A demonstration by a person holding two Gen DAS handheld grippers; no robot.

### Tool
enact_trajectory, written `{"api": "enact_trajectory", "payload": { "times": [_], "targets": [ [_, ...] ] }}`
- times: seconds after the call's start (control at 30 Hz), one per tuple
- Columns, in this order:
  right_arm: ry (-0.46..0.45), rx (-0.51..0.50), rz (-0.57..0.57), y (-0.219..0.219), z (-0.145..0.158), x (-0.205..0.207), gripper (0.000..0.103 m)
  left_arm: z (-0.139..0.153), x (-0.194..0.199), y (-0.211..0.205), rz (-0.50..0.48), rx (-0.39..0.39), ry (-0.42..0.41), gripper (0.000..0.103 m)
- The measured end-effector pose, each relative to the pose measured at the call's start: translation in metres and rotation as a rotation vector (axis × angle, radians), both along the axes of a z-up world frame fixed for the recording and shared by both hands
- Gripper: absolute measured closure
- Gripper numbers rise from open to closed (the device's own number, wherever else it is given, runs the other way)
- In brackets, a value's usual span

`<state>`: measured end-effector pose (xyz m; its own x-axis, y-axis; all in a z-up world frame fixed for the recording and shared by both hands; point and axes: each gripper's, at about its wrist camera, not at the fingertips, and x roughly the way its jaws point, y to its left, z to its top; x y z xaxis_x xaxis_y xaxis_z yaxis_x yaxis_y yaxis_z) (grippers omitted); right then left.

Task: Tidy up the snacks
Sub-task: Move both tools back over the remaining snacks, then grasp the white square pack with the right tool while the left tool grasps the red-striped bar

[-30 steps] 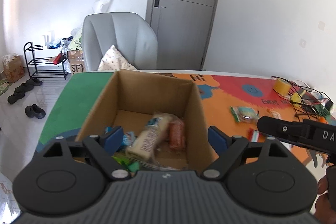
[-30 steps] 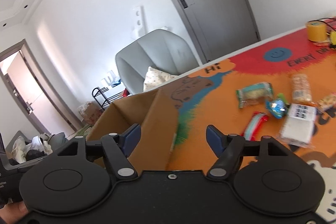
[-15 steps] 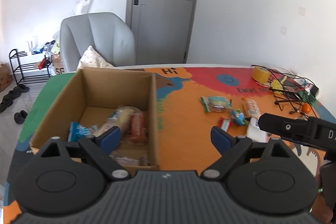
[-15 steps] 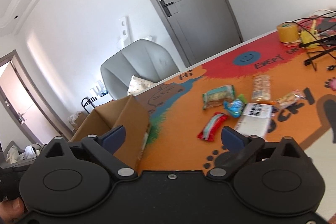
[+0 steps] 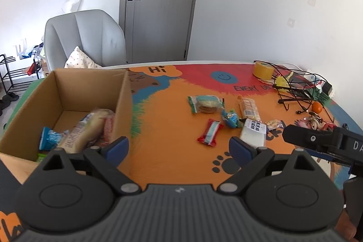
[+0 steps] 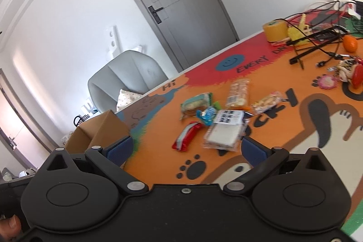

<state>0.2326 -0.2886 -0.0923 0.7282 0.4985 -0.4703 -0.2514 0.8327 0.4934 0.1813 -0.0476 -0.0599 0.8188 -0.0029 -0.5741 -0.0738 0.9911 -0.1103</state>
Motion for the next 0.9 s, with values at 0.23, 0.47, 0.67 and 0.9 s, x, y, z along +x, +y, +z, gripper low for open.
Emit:
{"api": "enact_trajectory", "payload": {
  "times": [0.23,0.47,0.67,0.9],
  "targets": [
    [0.024,0.015,-0.045,-0.025,-0.012,0.006,0.0,-0.005,0.012,-0.019,-0.04,0.0,-0.004,0.008],
    [0.068,0.026,-0.075,-0.037,-0.033,0.019,0.009,-0.017,0.026,-0.037,-0.075,0.019,-0.013,0.009],
    [0.09,0.043,-0.061,-0.03,-0.041,0.039,0.022,-0.027,0.047,-0.042,-0.091,0.019,0.006,0.012],
    [0.102,0.002,-0.056,-0.007,-0.044,0.063,0.03,-0.034,0.073,-0.039,-0.077,0.02,0.037,0.026]
  ]
}}
